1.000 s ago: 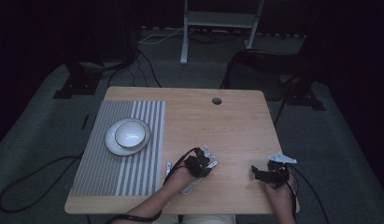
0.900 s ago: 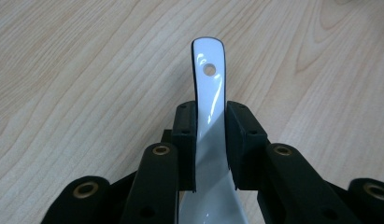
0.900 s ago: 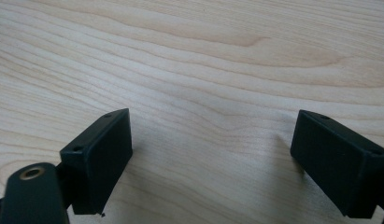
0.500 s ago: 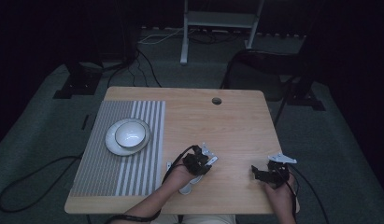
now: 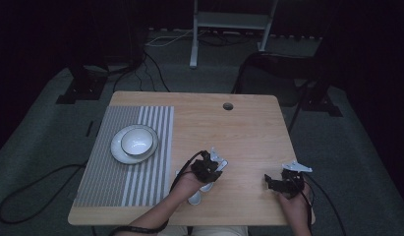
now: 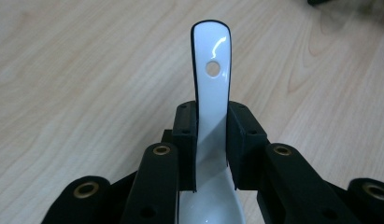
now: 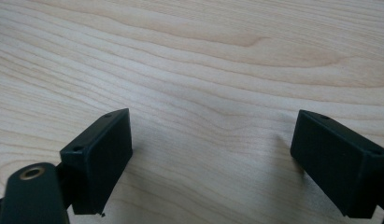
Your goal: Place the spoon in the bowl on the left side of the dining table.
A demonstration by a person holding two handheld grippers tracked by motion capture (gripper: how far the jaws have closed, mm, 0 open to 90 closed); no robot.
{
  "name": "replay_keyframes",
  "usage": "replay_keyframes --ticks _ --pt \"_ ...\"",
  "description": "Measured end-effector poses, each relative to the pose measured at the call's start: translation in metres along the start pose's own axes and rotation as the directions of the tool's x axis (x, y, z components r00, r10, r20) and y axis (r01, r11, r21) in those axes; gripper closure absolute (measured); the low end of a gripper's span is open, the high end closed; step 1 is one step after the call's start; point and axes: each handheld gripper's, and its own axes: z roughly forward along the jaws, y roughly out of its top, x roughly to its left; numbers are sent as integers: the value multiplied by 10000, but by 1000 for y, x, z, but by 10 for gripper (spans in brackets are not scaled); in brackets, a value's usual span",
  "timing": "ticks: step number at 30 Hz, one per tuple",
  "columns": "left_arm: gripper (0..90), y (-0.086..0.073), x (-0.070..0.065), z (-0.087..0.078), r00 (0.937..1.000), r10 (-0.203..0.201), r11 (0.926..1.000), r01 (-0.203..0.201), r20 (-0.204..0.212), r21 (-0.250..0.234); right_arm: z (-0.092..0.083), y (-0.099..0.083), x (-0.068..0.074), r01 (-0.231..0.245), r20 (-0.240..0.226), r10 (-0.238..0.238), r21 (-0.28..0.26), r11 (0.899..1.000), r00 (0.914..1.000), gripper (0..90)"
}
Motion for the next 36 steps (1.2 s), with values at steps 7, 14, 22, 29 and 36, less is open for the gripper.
replay_keyframes --ticks 7,14,22,29,36 --pt "750 2 1 -8 10000 31 9999 -31 -20 -144 0 0 0 -2 1 2 0 10000 10000 121" --pt "754 4 2 -18 10000 -13 9993 12 -25 -386 0 0 0 -3 3 3 -1 10000 10000 121" --pt "854 3 6 -22 9999 -141 9988 142 30 -461 0 0 0 -4 6 4 -5 10000 10000 121" --pt "855 3 9 -26 9997 -231 9974 236 78 -679 0 0 0 -6 8 6 -7 10000 10000 121" --pt "855 4 16 -37 9997 -255 9954 250 -43 -929 0 0 0 -17 5 17 -11 10000 10000 121"
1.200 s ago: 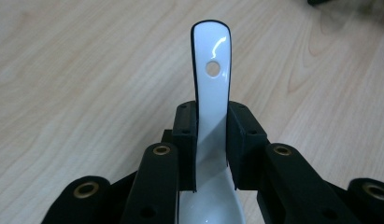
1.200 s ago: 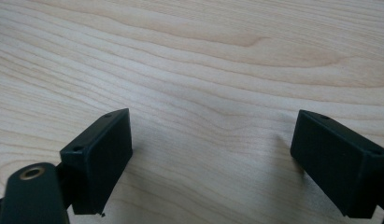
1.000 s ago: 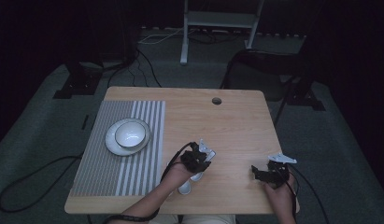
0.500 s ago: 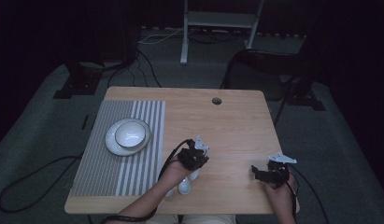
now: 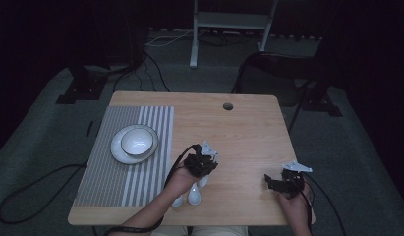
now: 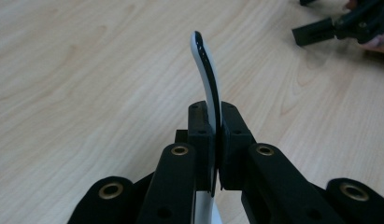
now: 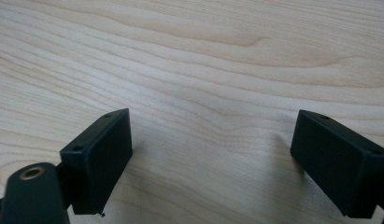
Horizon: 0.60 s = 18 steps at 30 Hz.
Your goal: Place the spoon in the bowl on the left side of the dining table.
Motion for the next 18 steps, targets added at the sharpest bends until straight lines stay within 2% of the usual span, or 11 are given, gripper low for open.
replay_keyframes --ticks 11,18 --pt "854 -2 11 -16 9997 -244 9993 241 -98 -279 0 0 0 12 0 -12 2 10000 10000 121" --pt "854 -5 17 -26 9994 -214 9992 205 -273 -331 0 0 0 6 -2 -6 7 10000 10000 121"
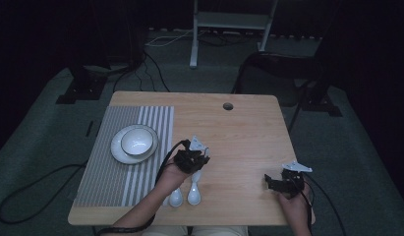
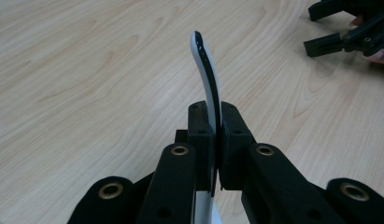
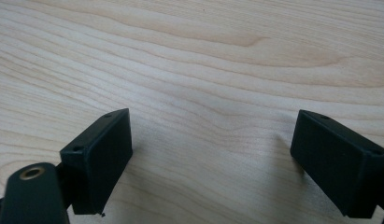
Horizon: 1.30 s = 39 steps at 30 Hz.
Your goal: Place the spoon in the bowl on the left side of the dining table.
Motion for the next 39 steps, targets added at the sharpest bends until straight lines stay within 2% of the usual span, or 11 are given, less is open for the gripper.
replay_keyframes --ticks 7,20,30,39 --pt "853 -7 14 -14 9992 -235 9997 234 -321 -50 0 0 0 -1 0 1 0 10000 10000 121" --pt "853 -16 31 -30 9972 -490 9988 486 -561 -75 0 0 0 -5 0 5 3 10000 10000 121" --pt "853 -25 48 -40 9937 -792 9969 789 -798 -75 0 0 0 -3 -3 3 -1 10000 10000 121" --pt "853 -33 63 -56 9884 -1154 9930 1123 -982 -370 0 0 0 -4 -1 4 4 10000 10000 121"
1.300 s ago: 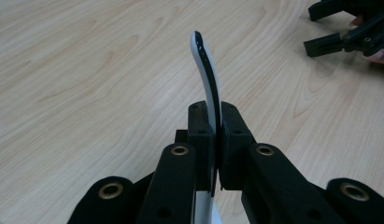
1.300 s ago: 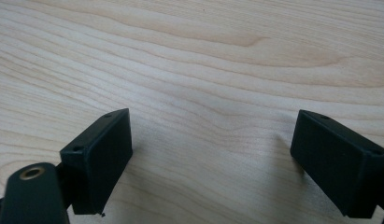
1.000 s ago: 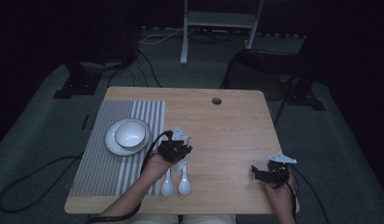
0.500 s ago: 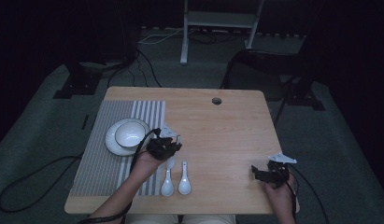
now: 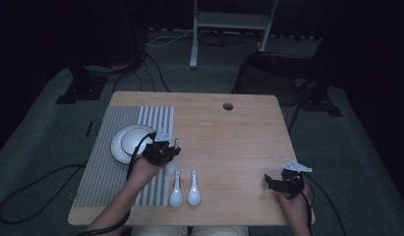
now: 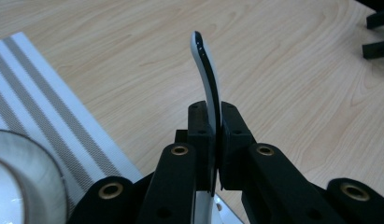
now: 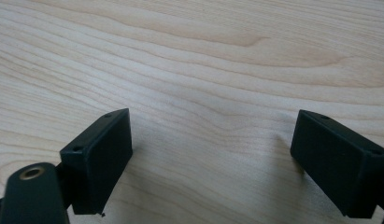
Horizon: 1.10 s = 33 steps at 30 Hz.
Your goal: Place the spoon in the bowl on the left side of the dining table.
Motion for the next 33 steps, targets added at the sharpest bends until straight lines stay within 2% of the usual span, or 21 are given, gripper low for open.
replay_keyframes --ticks 2,4,7,14,17,20,23,33 --pt "853 0 2 -3 9999 -94 9999 94 -76 -93 0 0 0 3 0 -3 -3 10000 10000 121" --pt "853 0 11 -14 9995 -253 9992 246 -211 -327 0 0 0 1 0 -1 -3 10000 10000 121" --pt "853 -1 18 -21 9988 -324 9988 311 -356 -368 0 0 0 1 2 -1 -2 10000 10000 121" --pt "853 -2 37 -40 9955 -671 9947 615 -672 -826 0 0 0 1 1 -1 -2 10000 10000 121" --pt "853 -3 46 -45 9934 -776 9941 706 -844 -828 0 0 0 3 2 -3 -2 10000 10000 121" --pt "853 -3 55 -50 9930 -882 9925 809 -787 -918 0 0 0 10 3 -10 1 10000 10000 121" --pt "853 -4 65 -53 9904 -1128 9895 1047 -797 -999 0 0 0 10 13 -10 2 10000 10000 121" --pt "853 -7 92 -47 9829 -1464 9864 1365 -1119 -913 0 0 0 5 22 -5 -2 10000 10000 122"
